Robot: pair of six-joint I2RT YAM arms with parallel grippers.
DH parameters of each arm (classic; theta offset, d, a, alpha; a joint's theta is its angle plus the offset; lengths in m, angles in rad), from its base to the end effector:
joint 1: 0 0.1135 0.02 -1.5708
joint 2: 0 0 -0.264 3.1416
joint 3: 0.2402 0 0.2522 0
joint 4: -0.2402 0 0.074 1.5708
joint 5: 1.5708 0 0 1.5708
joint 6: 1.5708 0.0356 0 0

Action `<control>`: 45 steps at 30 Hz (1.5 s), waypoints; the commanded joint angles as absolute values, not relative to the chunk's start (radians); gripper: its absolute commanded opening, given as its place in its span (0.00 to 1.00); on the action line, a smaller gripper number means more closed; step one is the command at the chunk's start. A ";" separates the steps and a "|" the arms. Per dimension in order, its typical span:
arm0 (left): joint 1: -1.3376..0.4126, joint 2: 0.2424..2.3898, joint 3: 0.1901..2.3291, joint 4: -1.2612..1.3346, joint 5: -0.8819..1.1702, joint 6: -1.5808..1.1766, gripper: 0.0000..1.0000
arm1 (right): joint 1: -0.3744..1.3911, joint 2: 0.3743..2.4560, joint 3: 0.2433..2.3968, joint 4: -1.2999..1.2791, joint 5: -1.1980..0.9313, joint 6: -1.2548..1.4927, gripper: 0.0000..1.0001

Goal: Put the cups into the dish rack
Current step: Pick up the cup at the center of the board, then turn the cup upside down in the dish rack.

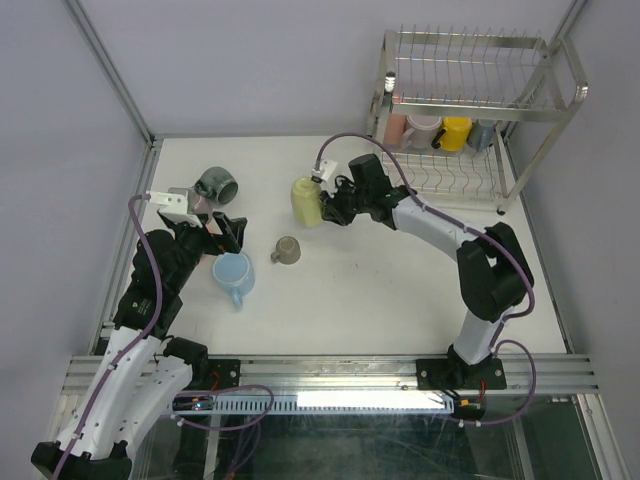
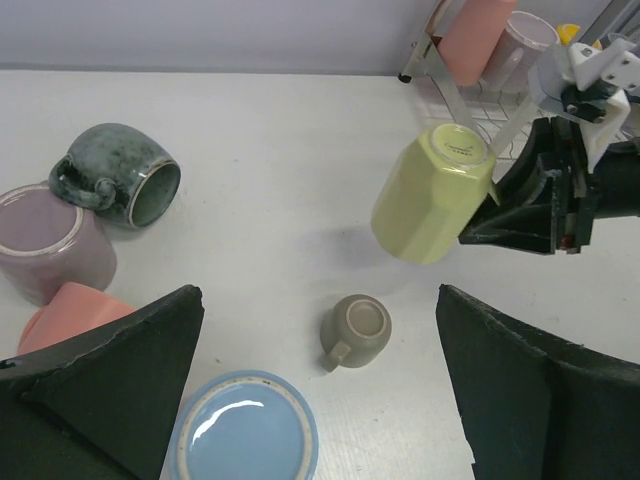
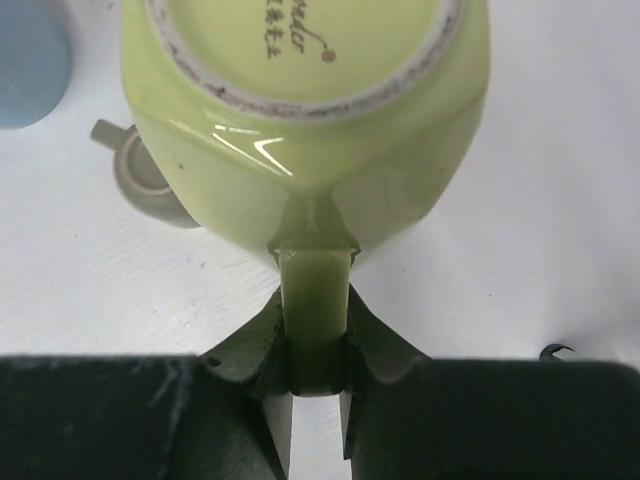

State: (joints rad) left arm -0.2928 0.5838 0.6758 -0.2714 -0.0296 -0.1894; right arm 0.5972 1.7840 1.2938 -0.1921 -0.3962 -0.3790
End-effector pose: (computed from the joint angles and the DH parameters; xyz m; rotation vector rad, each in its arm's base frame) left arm 0.1401 -0.0411 0.3217 0.0693 1.7600 -0.3258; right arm 0.3256 0.2381 0.2418 -1.2395 1.8781 0.5631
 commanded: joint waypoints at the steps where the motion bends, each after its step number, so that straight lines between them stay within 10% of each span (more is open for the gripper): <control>1: -0.282 0.571 0.677 -0.269 -0.053 -0.179 0.99 | 0.602 1.647 1.286 -0.233 -0.516 -0.506 0.00; 26: -0.276 0.584 0.676 -0.268 -0.064 -0.182 0.99 | 0.111 1.306 1.096 -0.426 -0.837 -0.793 0.00; 45: -0.267 0.592 0.673 -0.267 -0.070 -0.180 0.99 | -0.144 1.378 1.013 -0.106 -0.877 -0.690 0.00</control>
State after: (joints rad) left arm -0.2794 0.5945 0.6754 -0.2718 -0.0532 -0.1894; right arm -0.1383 1.3712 1.0199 -0.3286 -0.8265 -0.7506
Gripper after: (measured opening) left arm 0.990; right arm 0.200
